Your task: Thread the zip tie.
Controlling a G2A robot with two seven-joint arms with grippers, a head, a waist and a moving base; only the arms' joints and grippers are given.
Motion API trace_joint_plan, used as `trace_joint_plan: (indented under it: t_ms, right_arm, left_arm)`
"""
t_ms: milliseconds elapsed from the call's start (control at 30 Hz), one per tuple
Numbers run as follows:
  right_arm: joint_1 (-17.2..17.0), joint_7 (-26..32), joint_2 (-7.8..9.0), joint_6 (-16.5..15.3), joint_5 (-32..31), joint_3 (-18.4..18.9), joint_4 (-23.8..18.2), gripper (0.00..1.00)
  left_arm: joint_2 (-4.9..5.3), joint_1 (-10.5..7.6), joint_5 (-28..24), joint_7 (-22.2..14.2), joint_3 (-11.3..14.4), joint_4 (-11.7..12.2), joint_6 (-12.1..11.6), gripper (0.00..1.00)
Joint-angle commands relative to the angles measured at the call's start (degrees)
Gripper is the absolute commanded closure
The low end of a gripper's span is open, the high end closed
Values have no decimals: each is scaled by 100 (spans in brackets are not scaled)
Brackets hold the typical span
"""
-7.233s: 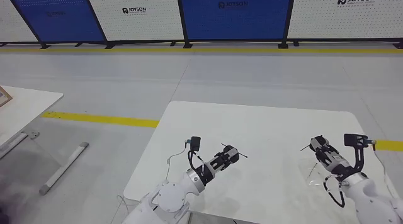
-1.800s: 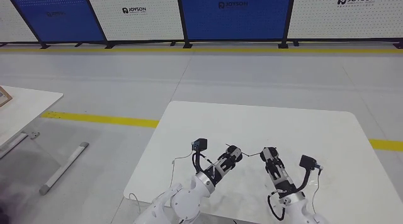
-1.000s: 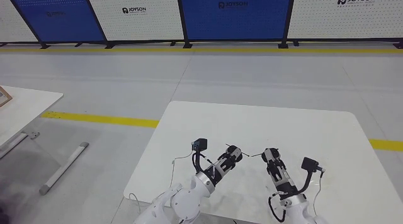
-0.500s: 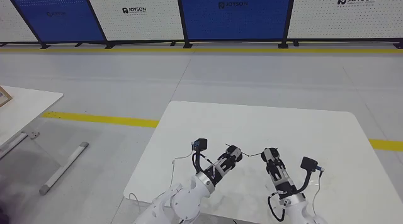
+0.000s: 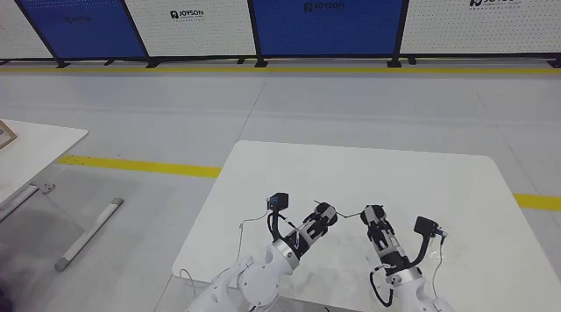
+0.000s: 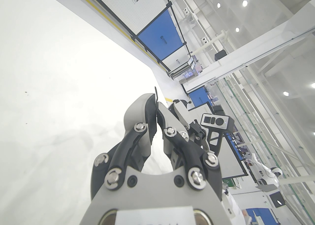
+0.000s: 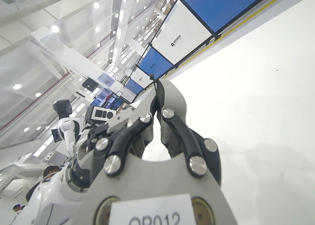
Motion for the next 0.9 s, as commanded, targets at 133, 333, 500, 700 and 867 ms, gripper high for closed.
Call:
trace_joint_plan:
  t_ms: [133,333,500,700,867]
  right_arm:
    - [-26,-25,-32,-48,-33,-5,13,100]
    - [-28,-1,-62,-159,17,5,101,100]
    - [-28,-1,-62,-159,17,5,101,100]
    - [-28,-1,-62,-159,17,5,101,100]
    - [-45,-23,-81,-207,145,36,62,100]
  left_arm:
    - [0,0,0,0,0,0,0,100]
    - [0,0,0,0,0,0,0,100]
    - [0,0,0,0,0,0,0,100]
    - [0,0,0,0,0,0,0,100]
    - [-38,8,-240,123,36,17,87,100]
